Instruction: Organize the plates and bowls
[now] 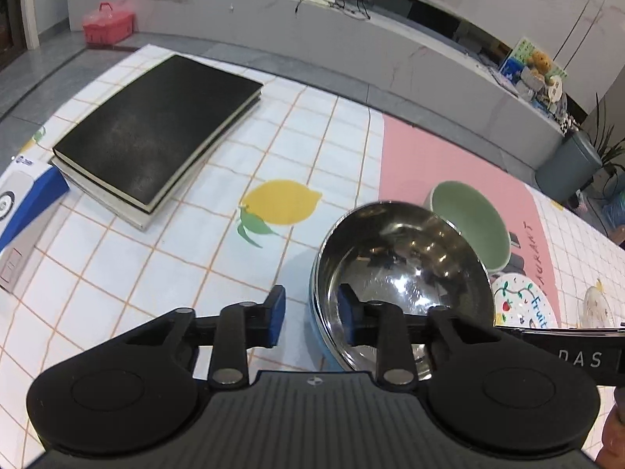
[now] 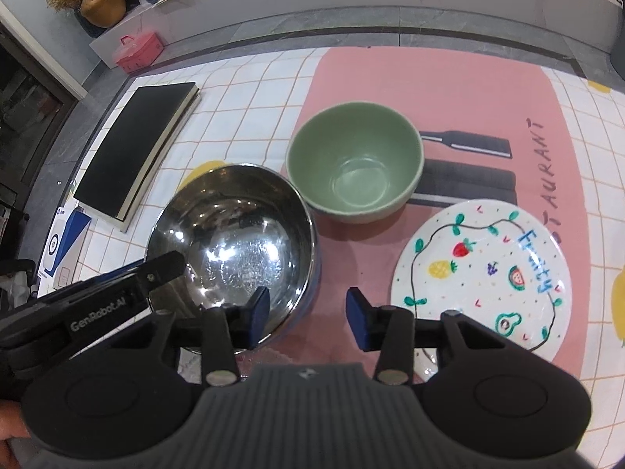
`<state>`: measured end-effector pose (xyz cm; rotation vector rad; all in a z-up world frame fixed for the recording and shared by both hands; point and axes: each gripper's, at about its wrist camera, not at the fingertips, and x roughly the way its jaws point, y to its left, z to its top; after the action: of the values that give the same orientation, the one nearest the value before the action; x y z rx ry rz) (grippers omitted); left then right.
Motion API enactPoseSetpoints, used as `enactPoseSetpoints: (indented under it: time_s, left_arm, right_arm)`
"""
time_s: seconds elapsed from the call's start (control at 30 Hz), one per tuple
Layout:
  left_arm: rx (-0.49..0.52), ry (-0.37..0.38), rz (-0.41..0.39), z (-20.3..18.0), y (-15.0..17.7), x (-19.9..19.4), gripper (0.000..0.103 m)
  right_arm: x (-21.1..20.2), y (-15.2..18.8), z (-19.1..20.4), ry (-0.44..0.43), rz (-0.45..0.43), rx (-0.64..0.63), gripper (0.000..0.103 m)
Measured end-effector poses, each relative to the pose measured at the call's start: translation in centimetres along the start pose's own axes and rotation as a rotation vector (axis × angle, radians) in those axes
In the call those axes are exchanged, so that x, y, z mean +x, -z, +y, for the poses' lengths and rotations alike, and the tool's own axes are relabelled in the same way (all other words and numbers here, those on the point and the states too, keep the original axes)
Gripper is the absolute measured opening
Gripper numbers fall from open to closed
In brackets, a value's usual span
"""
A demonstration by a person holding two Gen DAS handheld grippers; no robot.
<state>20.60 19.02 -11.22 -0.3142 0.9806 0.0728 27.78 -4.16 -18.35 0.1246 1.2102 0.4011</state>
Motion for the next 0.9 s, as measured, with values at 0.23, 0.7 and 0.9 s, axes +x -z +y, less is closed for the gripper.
enactPoseSetpoints:
  time_s: [0.23, 0.7, 0.9]
  left_arm:
    - [0.022, -0.017, 0.039, -0.4, -0.1, 0.4, 0.017]
    - [0.023, -0.046, 0.022, -2.0, 0.0, -3.0, 0.011]
    - [0.006, -0.026, -0.033, -3.4, 1.6, -7.1, 0.011]
  right_arm:
    - [-0.1, 0.3, -0.6, -0.03, -0.009, 0.051, 0.027]
    - [-3.6, 1.4, -0.6, -0.078, -0.039, 0.071, 0.012]
    - [-8.0, 3.8, -1.7, -0.127, -0.084, 0.081, 0.012]
